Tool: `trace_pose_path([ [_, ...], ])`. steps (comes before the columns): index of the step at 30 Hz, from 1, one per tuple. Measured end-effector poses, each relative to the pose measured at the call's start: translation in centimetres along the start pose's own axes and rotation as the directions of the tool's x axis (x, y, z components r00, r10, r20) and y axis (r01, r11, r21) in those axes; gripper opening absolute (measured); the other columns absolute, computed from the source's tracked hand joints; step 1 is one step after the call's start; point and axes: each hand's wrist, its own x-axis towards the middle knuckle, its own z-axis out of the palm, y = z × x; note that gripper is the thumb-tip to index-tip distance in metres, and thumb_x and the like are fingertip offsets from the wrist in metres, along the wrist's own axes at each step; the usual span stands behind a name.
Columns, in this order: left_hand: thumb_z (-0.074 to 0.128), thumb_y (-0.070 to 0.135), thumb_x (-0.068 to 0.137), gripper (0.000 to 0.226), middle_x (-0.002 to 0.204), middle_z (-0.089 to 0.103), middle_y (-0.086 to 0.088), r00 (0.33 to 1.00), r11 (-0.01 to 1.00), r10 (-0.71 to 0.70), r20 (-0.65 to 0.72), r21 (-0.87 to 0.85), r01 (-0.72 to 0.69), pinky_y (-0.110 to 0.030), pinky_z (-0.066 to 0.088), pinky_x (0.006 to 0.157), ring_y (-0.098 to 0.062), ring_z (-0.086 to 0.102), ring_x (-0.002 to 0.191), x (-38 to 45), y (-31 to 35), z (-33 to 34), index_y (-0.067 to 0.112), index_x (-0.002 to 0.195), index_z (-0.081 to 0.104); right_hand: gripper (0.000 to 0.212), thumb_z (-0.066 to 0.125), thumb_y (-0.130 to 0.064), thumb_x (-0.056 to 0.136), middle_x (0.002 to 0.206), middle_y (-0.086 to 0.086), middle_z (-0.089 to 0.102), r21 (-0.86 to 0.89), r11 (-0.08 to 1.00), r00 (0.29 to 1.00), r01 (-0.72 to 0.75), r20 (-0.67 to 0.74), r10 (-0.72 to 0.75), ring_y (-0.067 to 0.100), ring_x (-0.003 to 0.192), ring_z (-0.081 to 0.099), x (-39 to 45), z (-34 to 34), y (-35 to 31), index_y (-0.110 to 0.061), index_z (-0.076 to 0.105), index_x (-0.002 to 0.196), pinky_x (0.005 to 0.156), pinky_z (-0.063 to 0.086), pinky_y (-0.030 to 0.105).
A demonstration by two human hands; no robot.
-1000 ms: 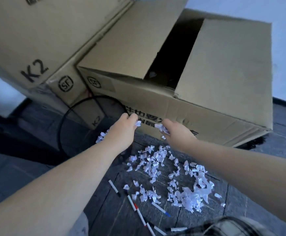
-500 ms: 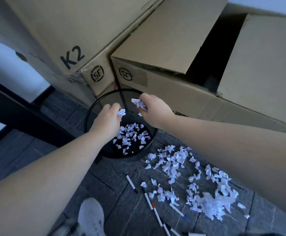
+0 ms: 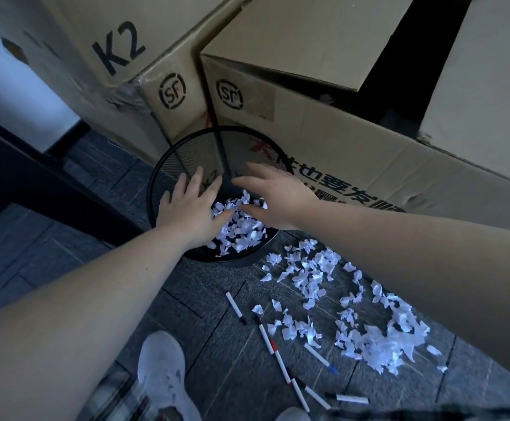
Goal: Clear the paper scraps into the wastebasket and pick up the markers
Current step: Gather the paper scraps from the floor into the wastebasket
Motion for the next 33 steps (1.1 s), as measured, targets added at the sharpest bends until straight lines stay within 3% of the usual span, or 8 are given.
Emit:
trace_pose_path([
  [9,0.019,0.068,0.088,0.069,0.157,-0.013,0.005,0.997,0.996,0.063,-0.039,0.072,-0.06,-0.051,0.005,0.116,-0.019,-0.011,0.144,-1.6,2.4,-2.4,0.036,0.147,0.002,0.059,0.043,-0.054,0.091,0.157,0.002,0.014,-0.049,0.999,0.999,-0.017,-0.049,0.014,0.02,0.144,0.013,-3.8,-1.4,1.6,-0.033,0.026,0.144,0.117,0.012,0.045],
  [13,0.018,0.063,0.091,0.065,0.158,-0.007,0.003,0.974,0.979,0.182,-0.134,0.112,-0.168,-0.048,0.005,0.116,-0.02,-0.008,0.145,-2.5,5.8,-3.9,0.034,0.147,0.005,0.06,0.04,-0.055,0.092,0.157,0.0,0.012,-0.05,0.995,0.995,-0.084,-0.055,0.082,0.02,0.143,0.016,-7.5,-2.2,3.7,-0.036,0.02,0.145,0.115,0.012,0.043],
  [18,0.016,0.06,0.093,0.062,0.158,-0.007,0.003,0.921,0.929,0.357,-0.154,0.157,-0.334,-0.046,0.004,0.118,-0.018,-0.007,0.145,-3.7,11.2,-4.5,0.033,0.148,0.004,0.061,0.038,-0.057,0.091,0.158,0.001,0.01,-0.08,0.982,0.984,-0.173,0.024,0.175,0.021,0.143,0.015,-12.5,-1.5,7.5,-0.037,0.016,0.145,0.116,0.009,0.043],
  [26,0.016,0.057,0.094,0.061,0.158,-0.007,0.002,0.886,0.879,0.463,-0.017,0.137,-0.457,-0.044,0.0,0.118,-0.019,-0.007,0.145,-2.7,16.8,2.1,0.03,0.148,0.006,0.066,0.04,-0.055,0.091,0.157,0.005,0.013,-0.081,0.976,0.968,-0.202,0.132,0.211,0.023,0.144,0.013,-16.7,4.4,12.4,-0.03,0.015,0.147,0.115,0.012,0.047],
  [30,0.019,0.056,0.095,0.061,0.159,-0.003,0.002,0.889,0.882,0.454,0.055,0.113,-0.457,-0.049,0.005,0.117,-0.02,-0.005,0.145,-1.1,17.3,7.3,0.028,0.148,0.009,0.07,0.025,-0.065,0.086,0.157,0.002,0.011,-0.049,0.975,0.96,-0.217,0.173,0.222,0.021,0.144,0.015,-17.0,8.4,14.2,-0.031,0.016,0.147,0.116,0.015,0.048],
  [33,0.02,0.056,0.095,0.061,0.159,-0.002,0.0,0.895,0.89,0.439,0.08,0.099,-0.446,-0.049,0.005,0.115,-0.023,-0.002,0.145,0.6,17.0,11.0,0.028,0.148,0.01,0.066,0.034,-0.059,0.092,0.158,0.004,0.009,-0.088,0.971,0.946,-0.225,0.219,0.239,0.02,0.144,0.012,-16.6,11.2,16.0,-0.03,0.013,0.148,0.116,0.014,0.044],
])
